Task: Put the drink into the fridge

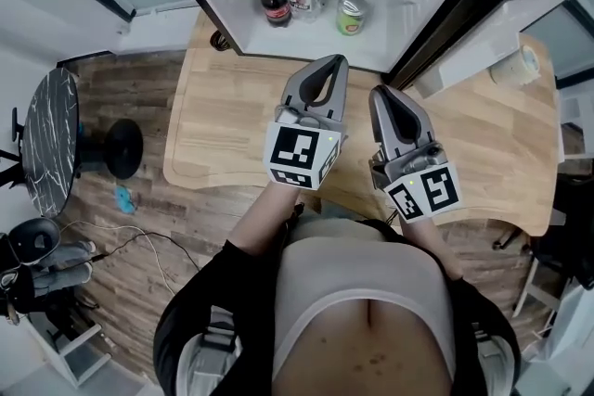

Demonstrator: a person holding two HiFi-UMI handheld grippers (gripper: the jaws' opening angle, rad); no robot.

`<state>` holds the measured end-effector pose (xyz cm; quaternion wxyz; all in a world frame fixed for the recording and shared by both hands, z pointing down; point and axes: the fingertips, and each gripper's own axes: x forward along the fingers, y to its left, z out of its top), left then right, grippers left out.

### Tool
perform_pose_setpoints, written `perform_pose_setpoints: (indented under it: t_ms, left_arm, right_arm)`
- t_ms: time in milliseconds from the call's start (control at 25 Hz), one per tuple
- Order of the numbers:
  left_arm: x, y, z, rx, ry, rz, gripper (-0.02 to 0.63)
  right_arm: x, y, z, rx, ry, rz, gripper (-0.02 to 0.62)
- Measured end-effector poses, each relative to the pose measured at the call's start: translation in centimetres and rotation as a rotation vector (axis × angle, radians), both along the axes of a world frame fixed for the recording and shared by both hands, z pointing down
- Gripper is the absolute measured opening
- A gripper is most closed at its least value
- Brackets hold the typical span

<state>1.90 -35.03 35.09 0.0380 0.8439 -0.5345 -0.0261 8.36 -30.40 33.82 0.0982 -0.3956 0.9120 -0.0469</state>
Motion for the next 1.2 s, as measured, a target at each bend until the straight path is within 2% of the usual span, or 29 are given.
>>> perform_pose_setpoints:
  t_ms: [560, 1200]
  left_arm:
    - [-3.2, 8.3, -0.8, -0.003, 0.033, 0.058, 0.006]
    - [-7.5, 20.3, -2.0, 0.007, 0.061, 0.115, 0.006]
  right_arm:
    - [-3.9, 7.8, -0.5, 0.008, -0.011, 0.038, 0.038]
    - [-8.4, 19.9, -1.9, 0.048, -0.003, 0.09, 0.038]
